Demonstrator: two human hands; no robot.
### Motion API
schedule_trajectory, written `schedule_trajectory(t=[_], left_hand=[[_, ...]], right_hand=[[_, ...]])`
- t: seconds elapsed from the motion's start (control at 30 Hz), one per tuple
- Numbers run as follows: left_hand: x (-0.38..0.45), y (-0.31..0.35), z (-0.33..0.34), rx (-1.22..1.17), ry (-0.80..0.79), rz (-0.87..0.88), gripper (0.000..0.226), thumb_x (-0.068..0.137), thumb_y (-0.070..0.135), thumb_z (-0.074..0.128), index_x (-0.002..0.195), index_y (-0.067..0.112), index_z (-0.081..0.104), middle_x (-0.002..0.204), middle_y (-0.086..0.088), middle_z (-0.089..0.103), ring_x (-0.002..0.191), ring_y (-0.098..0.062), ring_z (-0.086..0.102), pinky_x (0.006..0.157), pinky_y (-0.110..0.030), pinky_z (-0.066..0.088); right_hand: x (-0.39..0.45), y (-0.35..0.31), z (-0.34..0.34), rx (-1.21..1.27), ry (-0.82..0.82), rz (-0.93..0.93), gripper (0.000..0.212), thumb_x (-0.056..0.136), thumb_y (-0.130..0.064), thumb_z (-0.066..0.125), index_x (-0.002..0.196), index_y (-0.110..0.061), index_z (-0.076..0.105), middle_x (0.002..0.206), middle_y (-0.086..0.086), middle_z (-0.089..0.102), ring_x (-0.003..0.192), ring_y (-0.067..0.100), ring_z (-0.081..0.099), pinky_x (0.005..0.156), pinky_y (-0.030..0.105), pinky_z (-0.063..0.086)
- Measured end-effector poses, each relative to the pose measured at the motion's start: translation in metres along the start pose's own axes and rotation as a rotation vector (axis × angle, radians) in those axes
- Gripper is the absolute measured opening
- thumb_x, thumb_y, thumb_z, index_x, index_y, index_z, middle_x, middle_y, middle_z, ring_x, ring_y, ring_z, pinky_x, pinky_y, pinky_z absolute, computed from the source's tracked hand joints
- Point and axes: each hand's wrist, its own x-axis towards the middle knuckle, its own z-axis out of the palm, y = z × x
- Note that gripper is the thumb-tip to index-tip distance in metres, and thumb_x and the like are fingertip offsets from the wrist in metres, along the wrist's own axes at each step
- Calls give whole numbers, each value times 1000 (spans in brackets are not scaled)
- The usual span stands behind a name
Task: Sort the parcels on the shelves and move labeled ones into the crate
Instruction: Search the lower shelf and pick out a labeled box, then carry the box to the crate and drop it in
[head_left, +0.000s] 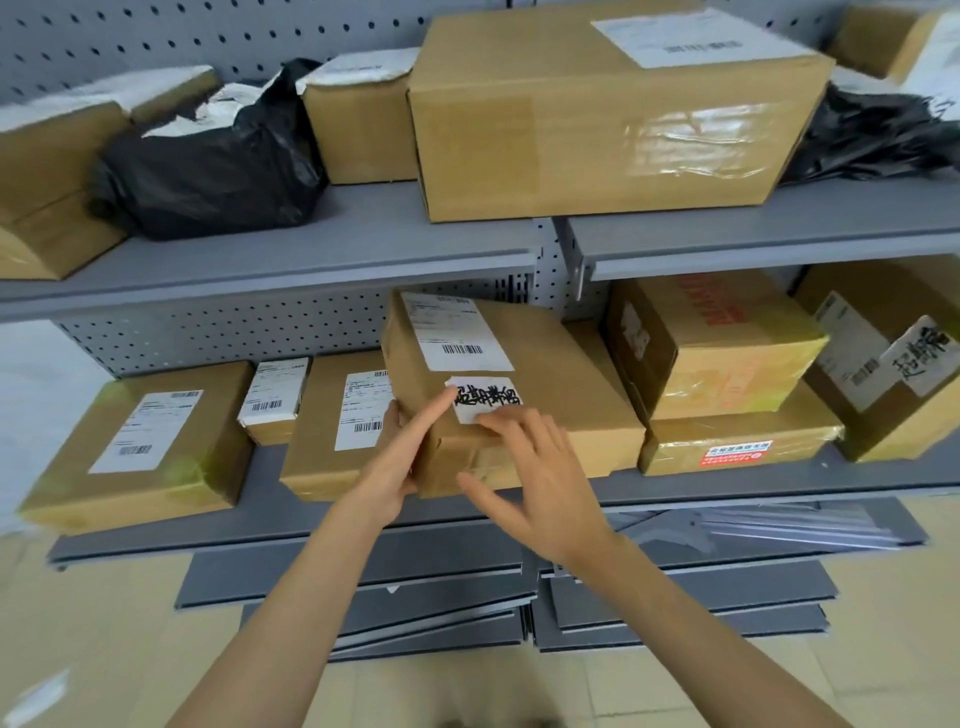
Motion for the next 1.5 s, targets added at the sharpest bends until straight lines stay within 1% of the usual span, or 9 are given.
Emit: schedule_trajectory(t=[0.2,0.27,0.37,0.5,0.7,0.8,0.97,1.13,1.5], left_hand=[[-2,-14,-23,-91,2,36,94,56,38,78,138,32,34,105,5,65,96,-19,55,103,-50,40],[-7,-17,-32,-115,-51,51,98,53,39,77,141,28,35,120,3,63,111,-19,54,106,-49,38],[-12,-19,-45,-164,-87,65,85,63,31,71,141,22,38,125,0,63,117,-19,57,100,-41,45],[-15,-20,-53,-118,-134,89,61,71,31,63,130,23,51,119,1,66,112,-19,61,85,-34,52],[-10,-11,-58,-63,-80,126,58,68,32,63,124,22,55,109,2,70,91,-11,68,66,-27,54],[-10,-9,-54,68,-55,134,74,61,30,81,128,24,50,112,2,69,97,-14,67,79,-33,54],[-23,-22,-33,339,-27,195,93,44,46,84,127,31,44,109,15,68,100,-5,64,86,-25,49],[-37,-46,-8,427,-185,274,70,50,34,85,106,47,45,93,33,66,83,13,62,57,-1,45],[-89,-93,82,654,-788,333,86,44,41,84,120,43,43,102,31,64,89,16,59,64,-7,47]], right_hand=[[0,46,-10,-21,141,690,55,90,-54,47,131,-17,50,127,11,49,117,29,41,99,37,33],[1,69,-21,232,113,967,59,88,-50,54,138,-22,41,136,12,44,124,33,40,106,48,34],[-1,87,-31,893,-33,1233,61,74,-53,67,126,-27,48,121,6,60,109,26,57,83,43,52],[-14,90,-22,1132,-148,1199,59,58,-54,75,110,-30,59,100,1,74,97,20,66,67,33,55],[-11,79,-21,1088,-123,1093,60,65,-50,74,119,-33,53,112,0,66,102,20,62,70,31,52],[-15,72,-29,954,-99,997,80,60,-53,81,130,-37,45,118,-6,61,107,15,59,84,29,51],[-44,61,-44,720,-1,905,109,42,-59,86,137,-40,35,110,-24,59,91,-10,60,65,7,50],[-111,39,-58,670,151,921,108,44,-58,87,133,-54,25,110,-36,52,100,-12,56,73,16,53],[-286,-77,-94,453,779,1242,100,45,-55,87,132,-47,37,121,-21,58,108,-3,59,88,34,55]])
